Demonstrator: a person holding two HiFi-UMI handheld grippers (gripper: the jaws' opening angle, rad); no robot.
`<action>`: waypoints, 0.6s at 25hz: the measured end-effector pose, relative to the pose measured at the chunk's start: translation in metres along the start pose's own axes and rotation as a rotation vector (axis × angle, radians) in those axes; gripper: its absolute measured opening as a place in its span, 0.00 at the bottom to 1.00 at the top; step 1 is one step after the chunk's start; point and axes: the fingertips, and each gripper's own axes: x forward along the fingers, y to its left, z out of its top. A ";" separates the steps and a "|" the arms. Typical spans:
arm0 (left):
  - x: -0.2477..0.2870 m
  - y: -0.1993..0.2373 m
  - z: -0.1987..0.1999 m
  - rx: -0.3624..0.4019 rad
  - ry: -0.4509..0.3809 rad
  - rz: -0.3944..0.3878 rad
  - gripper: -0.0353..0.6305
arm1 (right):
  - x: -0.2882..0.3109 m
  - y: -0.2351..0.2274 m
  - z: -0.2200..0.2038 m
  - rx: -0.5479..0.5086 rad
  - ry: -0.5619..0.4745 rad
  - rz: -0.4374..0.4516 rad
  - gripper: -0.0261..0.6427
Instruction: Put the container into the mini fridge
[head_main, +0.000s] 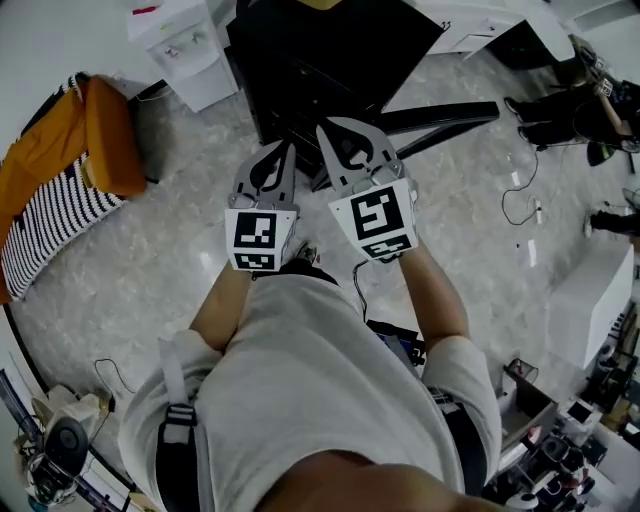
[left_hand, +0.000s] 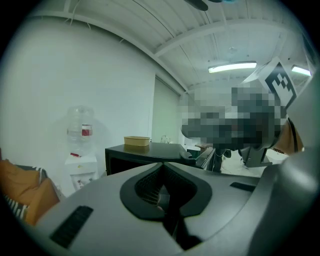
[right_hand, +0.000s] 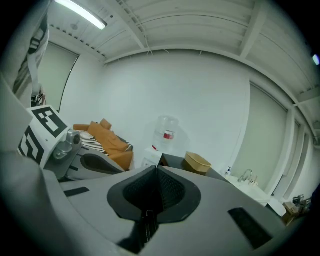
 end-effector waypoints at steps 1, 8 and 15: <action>0.006 0.005 0.000 -0.002 -0.001 -0.003 0.07 | 0.005 -0.004 0.003 -0.005 0.004 -0.005 0.10; 0.055 0.055 0.017 -0.007 -0.042 -0.041 0.07 | 0.059 -0.031 0.026 -0.039 0.035 -0.027 0.10; 0.105 0.107 0.033 0.012 -0.066 -0.113 0.07 | 0.124 -0.059 0.035 -0.017 0.083 -0.061 0.10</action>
